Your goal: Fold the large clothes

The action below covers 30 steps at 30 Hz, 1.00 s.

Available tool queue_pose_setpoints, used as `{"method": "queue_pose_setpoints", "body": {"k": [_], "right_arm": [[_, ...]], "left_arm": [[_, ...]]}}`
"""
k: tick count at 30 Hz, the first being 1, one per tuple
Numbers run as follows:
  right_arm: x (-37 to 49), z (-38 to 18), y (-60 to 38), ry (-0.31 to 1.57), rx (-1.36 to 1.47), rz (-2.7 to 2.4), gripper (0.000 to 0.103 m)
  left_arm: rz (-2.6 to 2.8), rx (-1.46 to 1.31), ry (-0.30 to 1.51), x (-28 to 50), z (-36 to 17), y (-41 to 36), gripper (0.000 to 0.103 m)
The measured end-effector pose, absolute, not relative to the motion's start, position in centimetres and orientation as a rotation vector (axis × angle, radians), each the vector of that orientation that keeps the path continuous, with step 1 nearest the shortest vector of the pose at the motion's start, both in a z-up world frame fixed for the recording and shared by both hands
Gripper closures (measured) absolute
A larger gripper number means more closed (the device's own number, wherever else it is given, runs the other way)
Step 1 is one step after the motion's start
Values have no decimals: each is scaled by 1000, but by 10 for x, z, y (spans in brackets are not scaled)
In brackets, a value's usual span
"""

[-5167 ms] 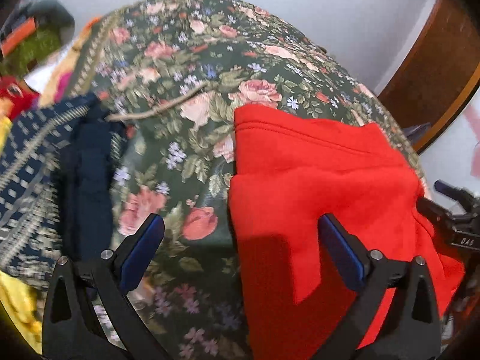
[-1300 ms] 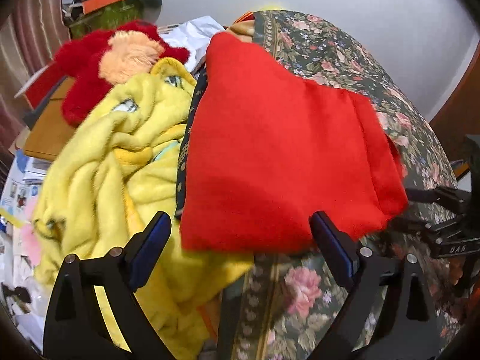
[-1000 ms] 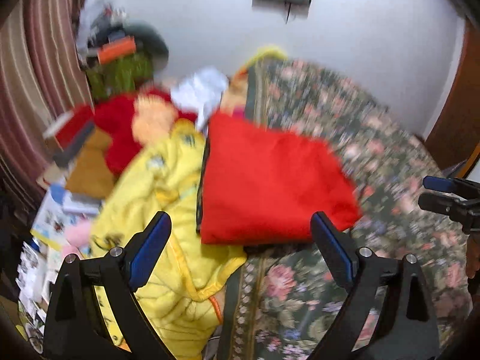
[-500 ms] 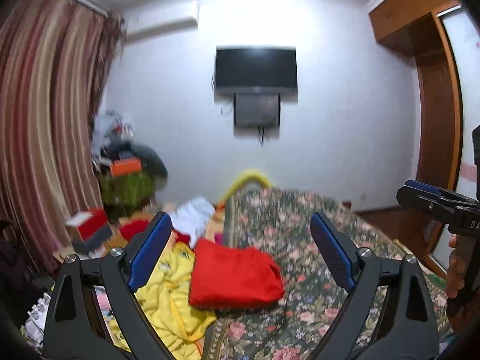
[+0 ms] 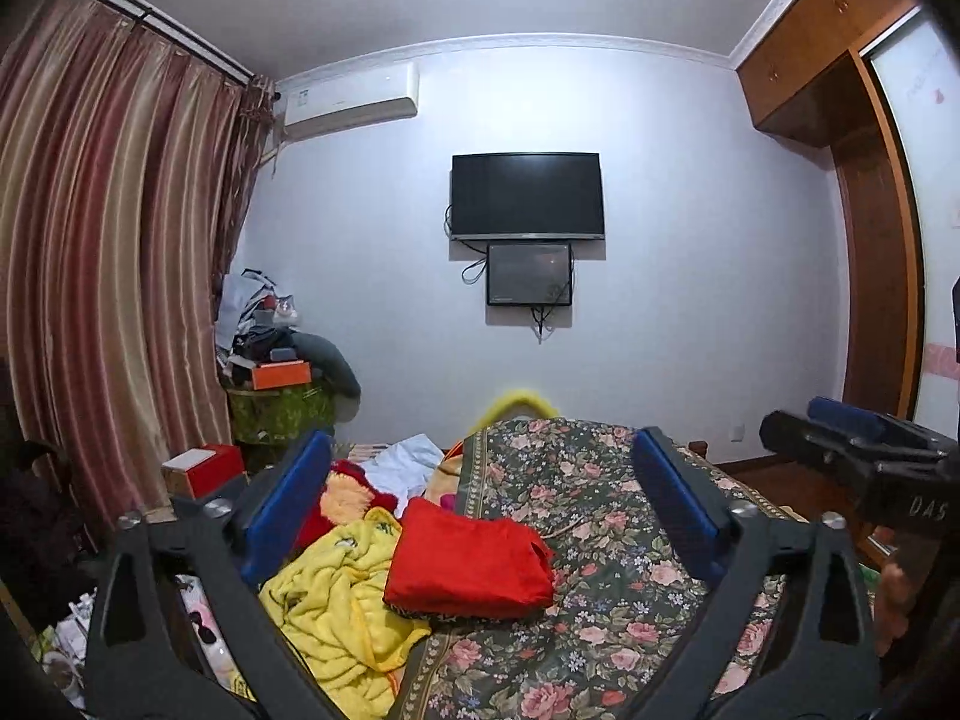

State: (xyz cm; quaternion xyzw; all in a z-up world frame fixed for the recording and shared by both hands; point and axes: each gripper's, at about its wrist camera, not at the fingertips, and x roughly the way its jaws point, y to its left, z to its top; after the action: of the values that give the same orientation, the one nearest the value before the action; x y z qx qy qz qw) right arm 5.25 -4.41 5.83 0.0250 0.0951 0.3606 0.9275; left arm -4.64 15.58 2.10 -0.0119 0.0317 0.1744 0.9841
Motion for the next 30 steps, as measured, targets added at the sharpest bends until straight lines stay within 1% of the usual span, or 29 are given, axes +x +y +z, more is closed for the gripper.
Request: {"method": "queue_pose_setpoints", "body": {"k": [4, 7, 30], "right_arm": [[48, 53, -43, 183, 23, 703, 0], [45, 53, -43, 165, 8, 679, 0], [54, 48, -40, 199, 1, 673, 0]], "left_arm": [[344, -45, 88, -45, 15, 159, 0], [337, -69, 100, -43, 13, 162, 0], [328, -70, 116, -41, 7, 163, 0]]}}
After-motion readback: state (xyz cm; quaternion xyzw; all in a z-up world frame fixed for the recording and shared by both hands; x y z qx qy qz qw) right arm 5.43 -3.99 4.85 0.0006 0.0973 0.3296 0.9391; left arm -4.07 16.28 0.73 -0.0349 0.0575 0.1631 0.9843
